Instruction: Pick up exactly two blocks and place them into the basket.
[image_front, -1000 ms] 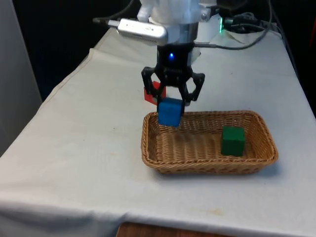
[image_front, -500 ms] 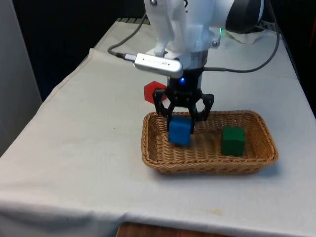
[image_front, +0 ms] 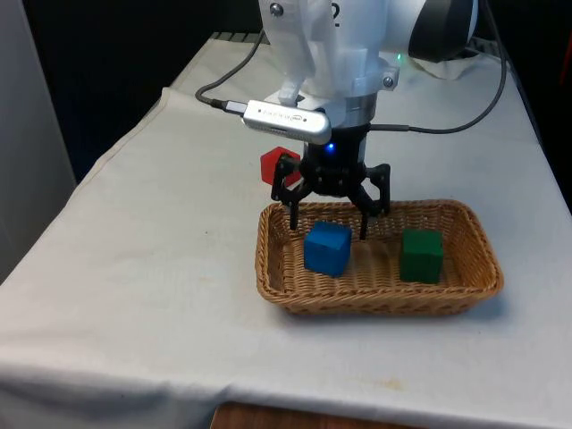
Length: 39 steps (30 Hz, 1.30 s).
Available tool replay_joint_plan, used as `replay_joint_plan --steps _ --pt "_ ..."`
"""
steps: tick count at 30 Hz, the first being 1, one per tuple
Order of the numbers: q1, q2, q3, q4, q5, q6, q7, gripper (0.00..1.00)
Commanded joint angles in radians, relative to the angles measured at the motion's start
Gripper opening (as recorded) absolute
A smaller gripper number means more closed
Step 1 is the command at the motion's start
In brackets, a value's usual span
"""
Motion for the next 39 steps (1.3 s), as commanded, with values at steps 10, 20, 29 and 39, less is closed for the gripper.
replay_joint_plan --steps 10,20,29,39 --pt "0.005 -0.025 -0.005 -0.016 -0.004 -0.009 -0.003 1.00" --pt "0.013 -0.116 -0.008 -0.080 -0.032 -0.038 -0.006 1.00" --pt "0.025 -0.241 -0.008 -0.188 -0.078 -0.042 -0.006 1.00" --pt "0.038 -0.370 -0.011 -0.285 -0.130 -0.051 -0.007 1.00"
